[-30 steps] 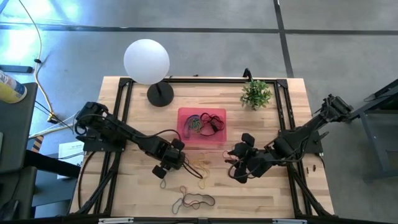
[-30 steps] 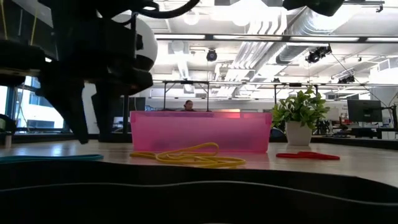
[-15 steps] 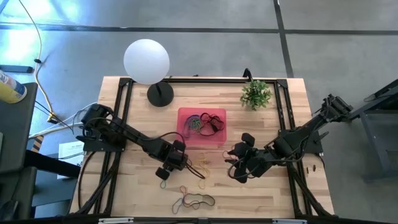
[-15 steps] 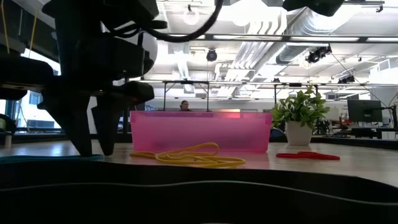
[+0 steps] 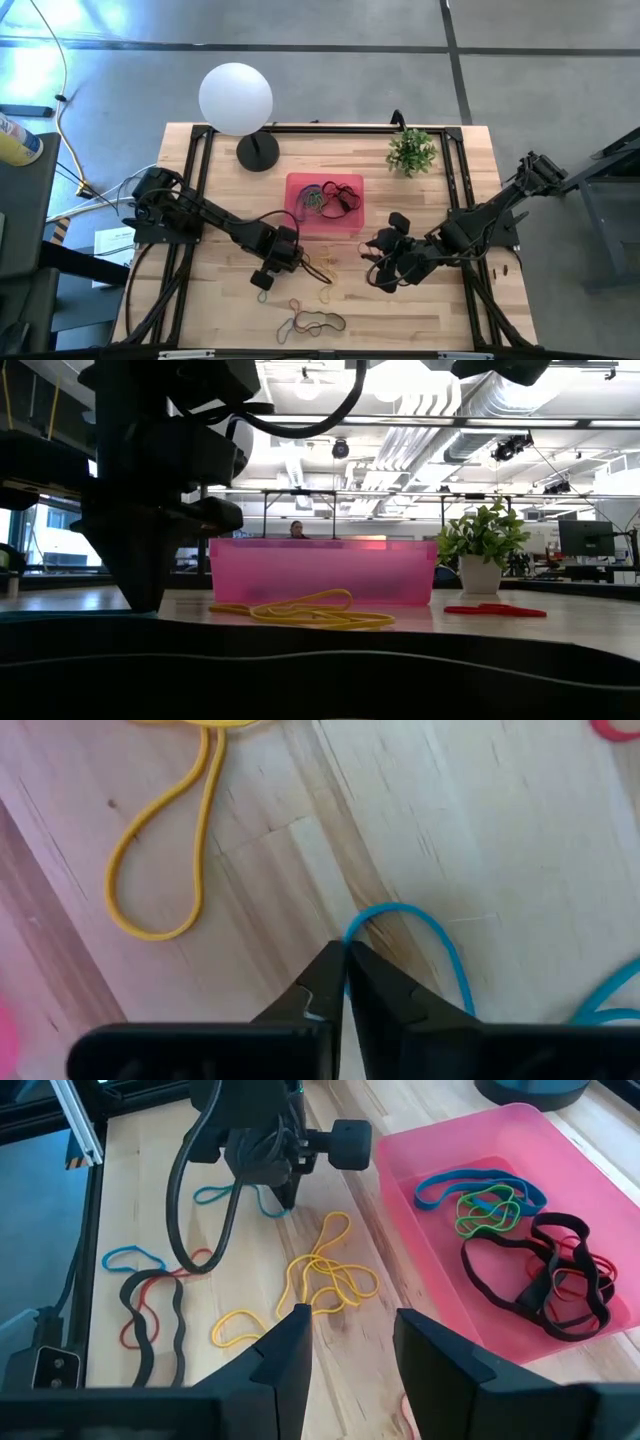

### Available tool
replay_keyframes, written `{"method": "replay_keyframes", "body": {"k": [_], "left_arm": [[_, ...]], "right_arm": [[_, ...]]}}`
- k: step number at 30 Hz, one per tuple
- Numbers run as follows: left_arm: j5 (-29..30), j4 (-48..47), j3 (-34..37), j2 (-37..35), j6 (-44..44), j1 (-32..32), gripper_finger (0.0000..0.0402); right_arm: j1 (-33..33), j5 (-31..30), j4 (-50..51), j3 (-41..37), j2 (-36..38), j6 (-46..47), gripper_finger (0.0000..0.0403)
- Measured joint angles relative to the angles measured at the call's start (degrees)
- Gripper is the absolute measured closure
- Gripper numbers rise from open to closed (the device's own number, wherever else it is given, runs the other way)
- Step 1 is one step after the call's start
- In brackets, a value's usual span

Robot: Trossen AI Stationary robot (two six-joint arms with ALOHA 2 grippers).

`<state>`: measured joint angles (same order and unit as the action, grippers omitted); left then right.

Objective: Pick and place rubber bands into bin
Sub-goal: Put the blue rubber band into the red bin

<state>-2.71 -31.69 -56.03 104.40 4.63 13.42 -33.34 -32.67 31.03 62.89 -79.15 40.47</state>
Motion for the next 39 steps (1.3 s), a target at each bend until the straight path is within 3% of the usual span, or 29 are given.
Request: {"method": "replay_keyframes", "body": {"k": [11,27,39], "left_arm": [[1.8,-4.4,-1.2,-2.8,0.9,0.1,0.04],[5.2,-13.6,-12.6,-3.8,5.0,0.1,0.0401],[12.4,-21.3,-24.2,-3.8,10.7,0.1,0.0402]], "right_arm": [[0.0,0.0,-0.4,0.0,0.0,0.0,0.0269],[-0.1,0.6,-0.4,0.0,0.0,0.7,0.0269],[-0.1,0.6,-0.4,0.0,0.0,0.6,0.0269]]}}
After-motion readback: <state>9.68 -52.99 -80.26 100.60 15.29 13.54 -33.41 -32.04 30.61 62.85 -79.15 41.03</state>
